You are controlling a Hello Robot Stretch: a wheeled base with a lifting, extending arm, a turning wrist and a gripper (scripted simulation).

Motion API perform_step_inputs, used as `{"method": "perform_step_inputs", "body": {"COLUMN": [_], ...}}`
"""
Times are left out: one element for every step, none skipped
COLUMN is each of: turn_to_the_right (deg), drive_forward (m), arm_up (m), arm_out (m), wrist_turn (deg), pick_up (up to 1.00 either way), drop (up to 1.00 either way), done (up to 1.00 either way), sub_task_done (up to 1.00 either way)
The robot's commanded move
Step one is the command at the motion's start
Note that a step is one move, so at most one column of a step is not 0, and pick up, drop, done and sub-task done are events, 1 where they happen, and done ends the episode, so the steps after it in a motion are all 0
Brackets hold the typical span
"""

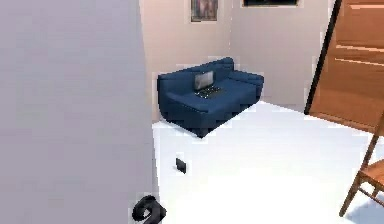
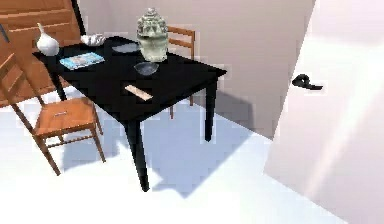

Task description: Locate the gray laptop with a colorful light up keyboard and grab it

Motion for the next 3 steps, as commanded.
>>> {"method": "perform_step_inputs", "body": {"turn_to_the_right": [45.0, 15.0, 0.0], "drive_forward": [0.0, 0.0, 0.45], "arm_up": [0.0, 0.0, 0.0], "arm_out": [0.0, 0.0, 0.0], "wrist_turn": [0.0, 0.0, 0.0], "pick_up": [0.0, 0.0, 0.0], "drop": [0.0, 0.0, 0.0], "done": [0.0, 0.0, 0.0], "sub_task_done": [0.0, 0.0, 0.0]}}
